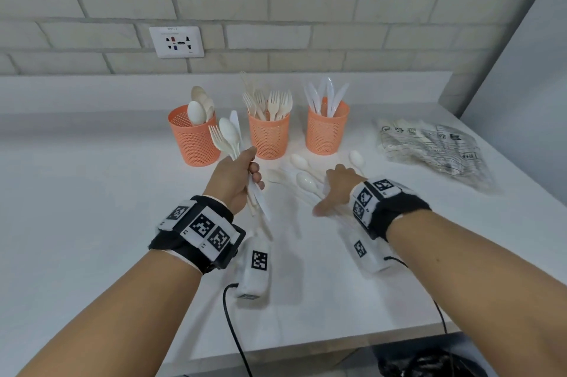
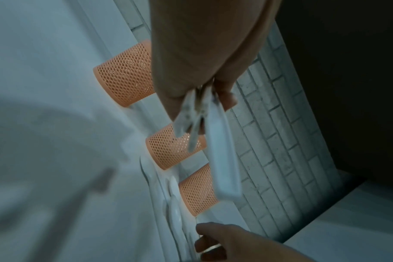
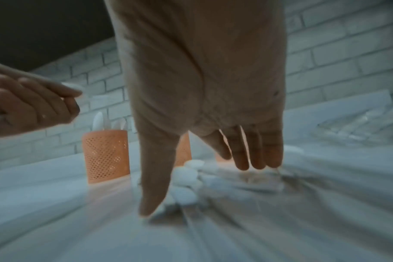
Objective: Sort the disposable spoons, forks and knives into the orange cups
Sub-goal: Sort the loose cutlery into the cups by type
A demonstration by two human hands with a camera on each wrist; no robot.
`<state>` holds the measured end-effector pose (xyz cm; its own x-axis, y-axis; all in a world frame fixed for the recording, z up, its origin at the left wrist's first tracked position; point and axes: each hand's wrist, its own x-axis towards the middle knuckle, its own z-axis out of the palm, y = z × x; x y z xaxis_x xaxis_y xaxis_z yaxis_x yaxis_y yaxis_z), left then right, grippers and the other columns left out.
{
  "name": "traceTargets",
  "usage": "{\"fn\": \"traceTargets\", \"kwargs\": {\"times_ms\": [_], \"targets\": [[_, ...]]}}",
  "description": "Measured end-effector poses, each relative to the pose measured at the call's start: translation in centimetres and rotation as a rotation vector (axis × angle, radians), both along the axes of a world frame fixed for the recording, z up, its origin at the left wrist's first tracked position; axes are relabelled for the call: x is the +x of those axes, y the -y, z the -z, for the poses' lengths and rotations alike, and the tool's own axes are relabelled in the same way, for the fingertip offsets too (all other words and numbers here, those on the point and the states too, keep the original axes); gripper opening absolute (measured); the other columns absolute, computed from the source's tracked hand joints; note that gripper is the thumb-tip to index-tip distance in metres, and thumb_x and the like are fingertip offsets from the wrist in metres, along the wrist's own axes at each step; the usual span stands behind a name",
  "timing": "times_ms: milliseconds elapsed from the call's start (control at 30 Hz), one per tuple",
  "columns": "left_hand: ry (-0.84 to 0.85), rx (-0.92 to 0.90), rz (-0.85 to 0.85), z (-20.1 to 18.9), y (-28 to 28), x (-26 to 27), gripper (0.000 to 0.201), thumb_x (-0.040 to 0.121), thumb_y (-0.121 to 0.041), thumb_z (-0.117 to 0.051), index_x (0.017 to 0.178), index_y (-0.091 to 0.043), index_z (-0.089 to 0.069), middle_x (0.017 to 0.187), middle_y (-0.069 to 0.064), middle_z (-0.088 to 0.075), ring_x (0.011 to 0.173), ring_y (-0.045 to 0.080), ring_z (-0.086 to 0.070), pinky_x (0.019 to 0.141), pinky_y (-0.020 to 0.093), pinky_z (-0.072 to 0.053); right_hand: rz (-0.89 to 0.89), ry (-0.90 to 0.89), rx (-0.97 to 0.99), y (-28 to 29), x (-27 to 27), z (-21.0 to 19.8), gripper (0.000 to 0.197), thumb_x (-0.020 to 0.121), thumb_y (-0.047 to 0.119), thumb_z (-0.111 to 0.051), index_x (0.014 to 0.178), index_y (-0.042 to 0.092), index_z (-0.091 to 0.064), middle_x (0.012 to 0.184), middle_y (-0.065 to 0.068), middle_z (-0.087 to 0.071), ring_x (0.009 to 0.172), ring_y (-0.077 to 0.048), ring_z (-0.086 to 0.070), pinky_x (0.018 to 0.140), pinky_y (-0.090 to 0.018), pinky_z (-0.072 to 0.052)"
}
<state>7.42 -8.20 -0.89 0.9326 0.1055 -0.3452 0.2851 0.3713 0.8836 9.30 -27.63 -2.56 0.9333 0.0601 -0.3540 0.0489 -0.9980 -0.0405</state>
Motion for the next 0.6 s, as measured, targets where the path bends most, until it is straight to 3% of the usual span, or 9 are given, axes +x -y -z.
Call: {"fn": "traceTargets", "kwargs": {"times_ms": [133,200,233,300,367,500,600], "targets": [[0.001,0.043,0.027,0.2,0.3,-0.5,0.018,0.095,-0.018,-0.051,0.080,-0.014,-0.043,0.047,-0.004,-0.040,0.034,0.007,-0.039,0.042,0.020,-0.040,0.014,0.058,0.065,-1.9,0.7,0.8,0.045,0.074,0.038,-0.069,0.102,0.007,-0.052,0.106,-0.011,-0.052,0.099,-0.028,-0.055,0.081,-0.034,-0.047],[0.001,0.055,0.039,0.3,0.3,-0.8,0.017,0.095,-0.018,-0.051,0.080,-0.014,-0.043,0.050,-0.003,-0.039,0.035,0.007,-0.039,0.043,0.021,-0.041,0.010,0.043,0.141,-2.6,0.9,0.6,0.021,0.079,0.026,-0.063,0.079,0.011,-0.049,0.090,-0.006,-0.055,0.086,-0.024,-0.055,0.076,-0.032,-0.043],[0.000,0.060,0.044,0.4,0.2,-0.9,0.016,0.095,-0.018,-0.051,0.081,-0.014,-0.044,0.053,-0.002,-0.039,0.035,0.007,-0.039,0.044,0.022,-0.040,0.007,0.031,0.154,-2.8,1.0,1.0,0.018,0.082,0.023,-0.059,0.075,0.012,-0.047,0.085,-0.004,-0.054,0.083,-0.023,-0.054,0.077,-0.032,-0.042],[0.000,0.068,0.047,0.6,0.2,-1.2,0.015,0.095,-0.016,-0.050,0.082,-0.014,-0.043,0.055,-0.001,-0.038,0.036,0.006,-0.039,0.046,0.022,-0.040,-0.015,0.041,0.154,-3.3,1.0,1.8,0.018,0.088,0.025,-0.051,0.089,0.007,-0.052,0.086,-0.002,-0.055,0.083,-0.023,-0.054,0.086,-0.036,-0.045],[0.003,0.071,0.041,0.7,0.2,-1.4,0.016,0.095,-0.015,-0.049,0.081,-0.014,-0.043,0.054,-0.001,-0.039,0.036,0.007,-0.039,0.047,0.023,-0.040,-0.026,0.100,0.139,-3.8,1.1,2.6,0.033,0.094,0.031,-0.042,0.106,0.003,-0.052,0.101,-0.006,-0.059,0.091,-0.027,-0.059,0.089,-0.038,-0.045],[-0.004,0.066,0.029,1.0,0.0,-1.6,0.016,0.096,-0.014,-0.049,0.081,-0.013,-0.043,0.055,-0.001,-0.038,0.036,0.006,-0.039,0.050,0.024,-0.039,0.023,0.108,0.079,-5.1,1.1,3.1,0.053,0.095,0.047,-0.040,0.119,0.000,-0.046,0.123,-0.013,-0.048,0.115,-0.033,-0.050,0.097,-0.043,-0.038],[-0.017,0.060,0.022,1.1,0.1,-1.6,0.016,0.096,-0.014,-0.049,0.081,-0.013,-0.042,0.057,0.000,-0.038,0.035,0.007,-0.039,0.050,0.024,-0.039,-0.031,0.169,0.049,-5.5,0.8,3.7,0.038,0.101,0.031,-0.034,0.120,-0.001,-0.043,0.127,-0.017,-0.047,0.115,-0.032,-0.050,0.094,-0.041,-0.040]]}}
